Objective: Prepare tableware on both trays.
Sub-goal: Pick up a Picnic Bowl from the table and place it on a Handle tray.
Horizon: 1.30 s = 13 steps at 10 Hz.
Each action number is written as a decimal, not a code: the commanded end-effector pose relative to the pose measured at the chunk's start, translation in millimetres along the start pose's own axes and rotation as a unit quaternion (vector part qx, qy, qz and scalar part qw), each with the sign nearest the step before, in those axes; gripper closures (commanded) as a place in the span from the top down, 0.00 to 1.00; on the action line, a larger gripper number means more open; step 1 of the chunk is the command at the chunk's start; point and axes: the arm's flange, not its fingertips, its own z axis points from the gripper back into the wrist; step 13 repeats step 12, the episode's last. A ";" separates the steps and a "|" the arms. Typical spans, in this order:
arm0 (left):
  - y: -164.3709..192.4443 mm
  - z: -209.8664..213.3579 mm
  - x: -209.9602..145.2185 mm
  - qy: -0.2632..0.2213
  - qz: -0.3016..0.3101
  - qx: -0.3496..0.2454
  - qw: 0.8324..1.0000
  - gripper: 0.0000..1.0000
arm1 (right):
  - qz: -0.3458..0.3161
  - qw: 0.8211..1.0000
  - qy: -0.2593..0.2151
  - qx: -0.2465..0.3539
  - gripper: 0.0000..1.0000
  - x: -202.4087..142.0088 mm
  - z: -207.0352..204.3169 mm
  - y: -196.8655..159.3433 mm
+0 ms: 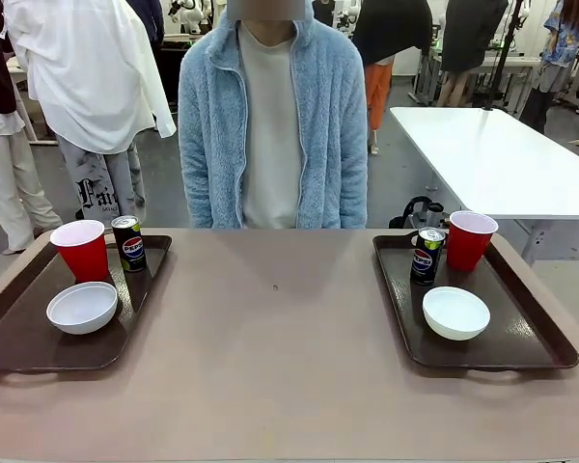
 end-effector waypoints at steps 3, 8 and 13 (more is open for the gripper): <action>-2.3 1.5 -0.9 -0.002 -0.003 -0.004 1.000 0.99 | 0.000 1.000 -0.011 0.013 1.00 -4.9 6.5 -2.2; -2.3 1.5 -0.9 -0.002 -0.003 -0.004 1.000 0.99 | 0.000 1.000 -0.011 0.013 1.00 -4.9 6.5 -2.2; -2.3 1.5 -0.9 -0.002 -0.003 -0.004 1.000 0.99 | 0.000 1.000 -0.011 0.013 1.00 -4.9 6.5 -2.2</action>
